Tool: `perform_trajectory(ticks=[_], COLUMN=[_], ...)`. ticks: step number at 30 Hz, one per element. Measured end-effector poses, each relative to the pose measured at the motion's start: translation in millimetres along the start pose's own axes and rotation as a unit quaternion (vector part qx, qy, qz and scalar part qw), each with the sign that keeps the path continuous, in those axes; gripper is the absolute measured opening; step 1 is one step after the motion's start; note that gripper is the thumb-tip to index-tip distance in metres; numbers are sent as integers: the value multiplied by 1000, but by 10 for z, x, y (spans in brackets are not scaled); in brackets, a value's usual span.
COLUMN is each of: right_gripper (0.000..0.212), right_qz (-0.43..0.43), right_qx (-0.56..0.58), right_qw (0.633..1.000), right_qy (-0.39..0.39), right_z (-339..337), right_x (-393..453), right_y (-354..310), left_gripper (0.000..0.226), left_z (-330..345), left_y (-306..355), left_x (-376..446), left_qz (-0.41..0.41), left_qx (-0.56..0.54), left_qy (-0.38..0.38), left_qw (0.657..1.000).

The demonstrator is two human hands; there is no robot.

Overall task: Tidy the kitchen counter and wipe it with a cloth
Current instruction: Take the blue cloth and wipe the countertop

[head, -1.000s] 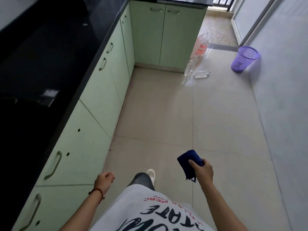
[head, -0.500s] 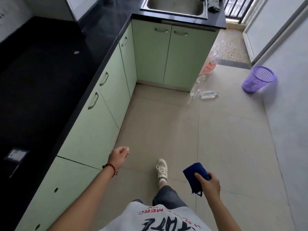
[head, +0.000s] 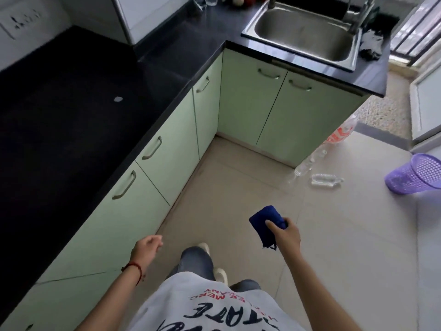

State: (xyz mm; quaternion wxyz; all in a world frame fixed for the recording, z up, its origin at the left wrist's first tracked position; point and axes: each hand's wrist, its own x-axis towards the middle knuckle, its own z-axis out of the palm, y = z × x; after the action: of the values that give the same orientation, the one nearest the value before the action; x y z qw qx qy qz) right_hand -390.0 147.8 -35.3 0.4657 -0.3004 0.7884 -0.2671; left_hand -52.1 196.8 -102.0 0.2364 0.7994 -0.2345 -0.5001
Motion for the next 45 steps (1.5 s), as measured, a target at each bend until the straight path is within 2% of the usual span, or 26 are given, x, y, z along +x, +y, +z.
perform_trajectory(ticks=[5,9,18,20,24,27,30,33,36,41,43,45], right_gripper=[25,24,18,20,26,23,19,14,14,13,17,30], right_qz=[-33,-26,-49,-63,-98,-148,-205,-256,-301,-284,-278,-315], right_qx=[10,-12,-13,-22,-52,-62,-93,-119,-164,-240,-280,-346], right_qw=[999,999,997,995,987,973,941,897,833,738,711,683], right_qy=[-33,-35,-55,-68,-116,-168,-251,-341,-434,-563,-583,-561], right_z=[296,503,779,861,1143,1441,1780,2174,2614,3328,3577,3757], right_x=[751,1231,1974,2128,2460,2671,2785,2812,2743,2467,2395,2344], right_y=[-714,-1185,-2032,-2221,-2773,-3328,-3938,-4448,-4791,-4894,-4824,-4759], left_gripper=[14,17,15,23,15,16,16,22,27,45,50,52], left_z=[107,185,380,355,257,161,44,-81,-152,-247,-291,-340], left_y=[473,1090,2830,3112,3452,3565,3608,3522,3326,3022,2933,2865], left_x=[503,893,1523,1629,1787,1836,1818,1790,1792,1833,1859,1865], left_qz=[-28,-28,113,132,142,143,133,101,62,-68,-99,-115], left_qx=[-48,-69,-24,-36,-104,-143,-183,-138,-72,19,65,93], left_qy=[33,25,-20,-1,50,99,202,326,418,445,436,424], left_qw=[998,997,993,991,983,974,953,930,904,893,892,893])
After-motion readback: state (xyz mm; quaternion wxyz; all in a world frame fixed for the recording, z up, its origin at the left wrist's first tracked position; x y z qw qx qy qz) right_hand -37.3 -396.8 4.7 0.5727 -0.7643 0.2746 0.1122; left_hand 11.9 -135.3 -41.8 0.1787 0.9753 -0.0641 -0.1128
